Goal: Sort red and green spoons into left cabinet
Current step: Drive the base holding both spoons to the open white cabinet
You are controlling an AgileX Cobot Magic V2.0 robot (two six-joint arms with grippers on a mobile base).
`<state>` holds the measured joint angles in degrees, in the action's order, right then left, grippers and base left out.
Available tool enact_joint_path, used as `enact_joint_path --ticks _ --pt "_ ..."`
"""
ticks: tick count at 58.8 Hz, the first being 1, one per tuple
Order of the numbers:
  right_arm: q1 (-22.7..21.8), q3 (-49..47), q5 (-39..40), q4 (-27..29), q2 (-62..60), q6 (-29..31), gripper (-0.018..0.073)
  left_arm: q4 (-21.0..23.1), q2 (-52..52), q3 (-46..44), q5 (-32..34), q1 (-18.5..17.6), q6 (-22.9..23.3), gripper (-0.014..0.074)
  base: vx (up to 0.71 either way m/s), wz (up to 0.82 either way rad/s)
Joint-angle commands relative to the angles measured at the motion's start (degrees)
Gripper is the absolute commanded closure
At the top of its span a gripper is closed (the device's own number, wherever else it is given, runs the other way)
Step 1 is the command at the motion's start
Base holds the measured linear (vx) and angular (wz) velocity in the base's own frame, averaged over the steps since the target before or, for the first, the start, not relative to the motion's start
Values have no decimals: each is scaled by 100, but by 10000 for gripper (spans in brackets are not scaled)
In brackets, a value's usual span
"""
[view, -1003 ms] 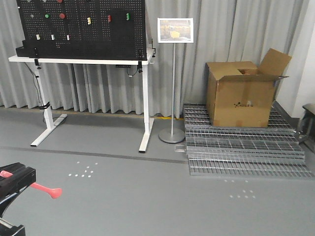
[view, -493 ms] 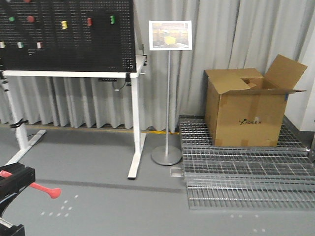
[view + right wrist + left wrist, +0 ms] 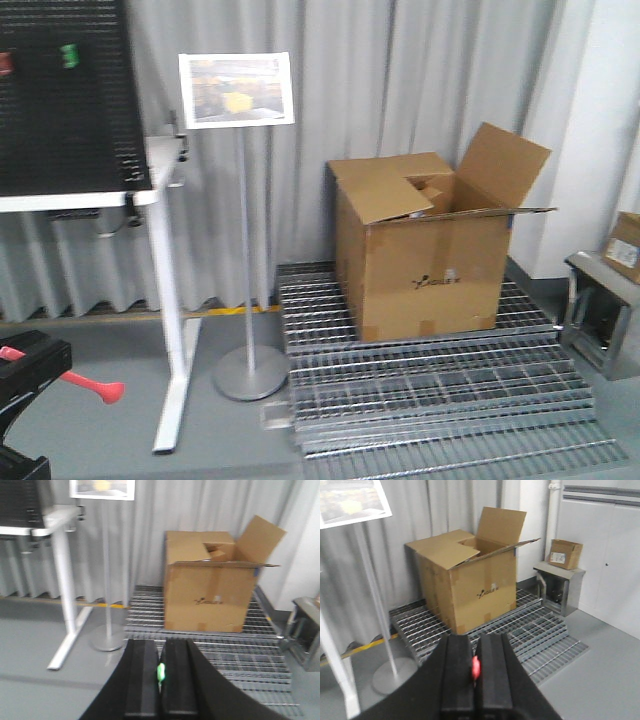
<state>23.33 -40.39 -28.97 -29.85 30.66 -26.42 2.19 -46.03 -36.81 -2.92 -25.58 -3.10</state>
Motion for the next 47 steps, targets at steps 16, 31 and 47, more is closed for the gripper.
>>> enact_joint_path --ticks 16,31,47 --pt "18 -191 370 -123 17 56 561 45 34 -171 455 -21 47 596 56 -44" --pt "18 -191 377 -123 17 56 561 45 34 -171 464 -21 47 596 51 -56" --pt "18 -191 377 -123 17 56 561 45 34 -171 456 -21 47 596 45 -78"
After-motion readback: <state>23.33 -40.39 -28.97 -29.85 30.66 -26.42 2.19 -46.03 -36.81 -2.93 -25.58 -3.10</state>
